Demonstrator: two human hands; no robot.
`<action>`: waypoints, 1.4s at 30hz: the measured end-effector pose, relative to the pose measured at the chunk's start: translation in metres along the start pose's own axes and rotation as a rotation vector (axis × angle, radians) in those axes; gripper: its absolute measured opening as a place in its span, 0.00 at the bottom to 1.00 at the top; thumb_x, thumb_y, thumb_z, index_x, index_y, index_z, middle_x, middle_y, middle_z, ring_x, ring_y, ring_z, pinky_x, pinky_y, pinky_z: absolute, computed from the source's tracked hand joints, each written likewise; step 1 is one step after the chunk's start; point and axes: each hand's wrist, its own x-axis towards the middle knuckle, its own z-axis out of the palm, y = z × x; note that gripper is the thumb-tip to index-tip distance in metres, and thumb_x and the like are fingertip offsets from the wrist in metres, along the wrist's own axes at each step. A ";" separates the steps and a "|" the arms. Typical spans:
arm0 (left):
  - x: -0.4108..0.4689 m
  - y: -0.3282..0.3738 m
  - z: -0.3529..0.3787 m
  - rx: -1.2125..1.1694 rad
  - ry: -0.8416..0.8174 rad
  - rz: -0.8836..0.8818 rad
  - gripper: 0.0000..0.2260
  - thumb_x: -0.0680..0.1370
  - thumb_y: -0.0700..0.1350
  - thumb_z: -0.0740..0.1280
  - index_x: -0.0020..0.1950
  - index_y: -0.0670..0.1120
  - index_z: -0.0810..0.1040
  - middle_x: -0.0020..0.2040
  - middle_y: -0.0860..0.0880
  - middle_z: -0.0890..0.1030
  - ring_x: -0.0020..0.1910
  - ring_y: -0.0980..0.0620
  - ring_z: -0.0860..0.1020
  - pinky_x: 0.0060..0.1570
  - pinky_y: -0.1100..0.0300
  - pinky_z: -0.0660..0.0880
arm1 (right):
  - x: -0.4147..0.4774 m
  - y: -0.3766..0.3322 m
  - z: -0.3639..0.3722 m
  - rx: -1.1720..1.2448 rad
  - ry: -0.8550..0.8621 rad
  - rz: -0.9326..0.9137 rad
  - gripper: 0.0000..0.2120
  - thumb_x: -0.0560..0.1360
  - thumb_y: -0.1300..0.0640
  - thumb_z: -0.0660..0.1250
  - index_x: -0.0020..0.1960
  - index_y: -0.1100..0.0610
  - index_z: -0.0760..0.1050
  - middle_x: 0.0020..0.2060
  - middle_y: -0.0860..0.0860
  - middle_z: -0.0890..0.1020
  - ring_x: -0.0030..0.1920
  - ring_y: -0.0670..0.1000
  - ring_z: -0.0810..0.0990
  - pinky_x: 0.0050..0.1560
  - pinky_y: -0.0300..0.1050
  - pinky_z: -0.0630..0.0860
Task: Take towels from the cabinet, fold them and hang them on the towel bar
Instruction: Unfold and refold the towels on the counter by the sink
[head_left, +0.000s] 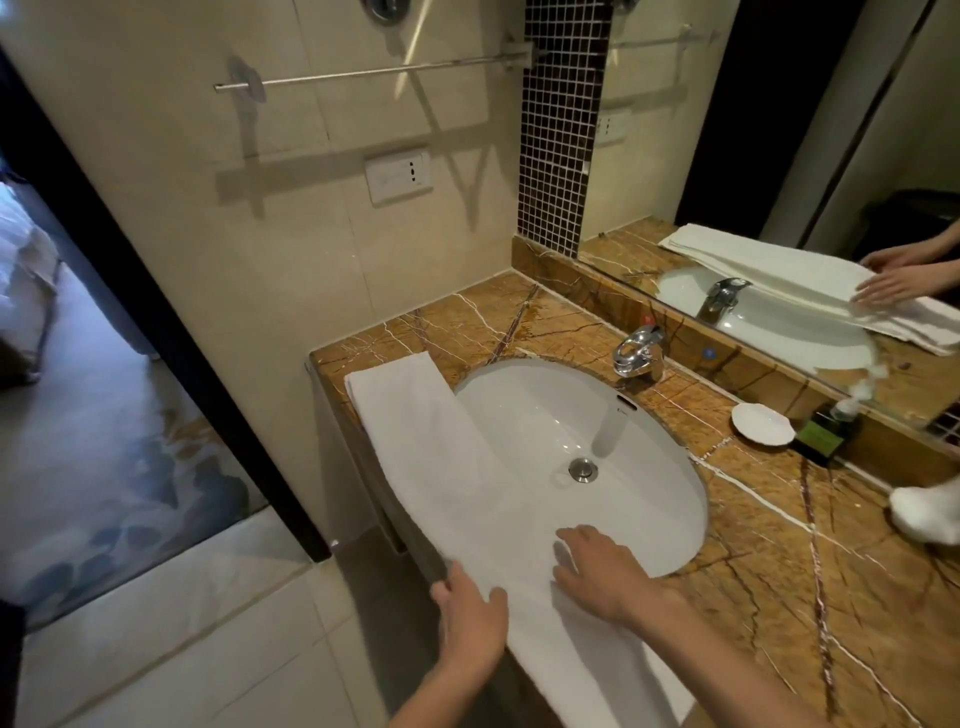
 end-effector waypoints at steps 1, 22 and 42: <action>0.004 0.006 -0.003 0.069 0.010 0.049 0.27 0.77 0.47 0.61 0.73 0.44 0.56 0.66 0.44 0.61 0.57 0.42 0.74 0.59 0.53 0.72 | 0.007 -0.006 0.002 -0.029 -0.005 -0.046 0.22 0.79 0.48 0.55 0.71 0.55 0.63 0.66 0.54 0.69 0.67 0.57 0.69 0.63 0.51 0.68; 0.105 0.006 -0.020 0.801 -0.071 0.334 0.41 0.58 0.68 0.15 0.69 0.55 0.24 0.72 0.43 0.24 0.70 0.42 0.24 0.61 0.52 0.20 | 0.116 -0.048 0.011 0.229 0.079 -0.112 0.22 0.78 0.46 0.56 0.68 0.54 0.61 0.59 0.53 0.71 0.59 0.57 0.71 0.56 0.52 0.69; 0.197 0.014 -0.061 0.804 -0.076 0.455 0.39 0.60 0.67 0.14 0.70 0.55 0.25 0.73 0.46 0.26 0.72 0.41 0.26 0.72 0.40 0.32 | 0.188 -0.071 -0.025 0.974 -0.124 0.257 0.01 0.69 0.62 0.68 0.39 0.60 0.78 0.32 0.54 0.77 0.31 0.52 0.75 0.32 0.40 0.71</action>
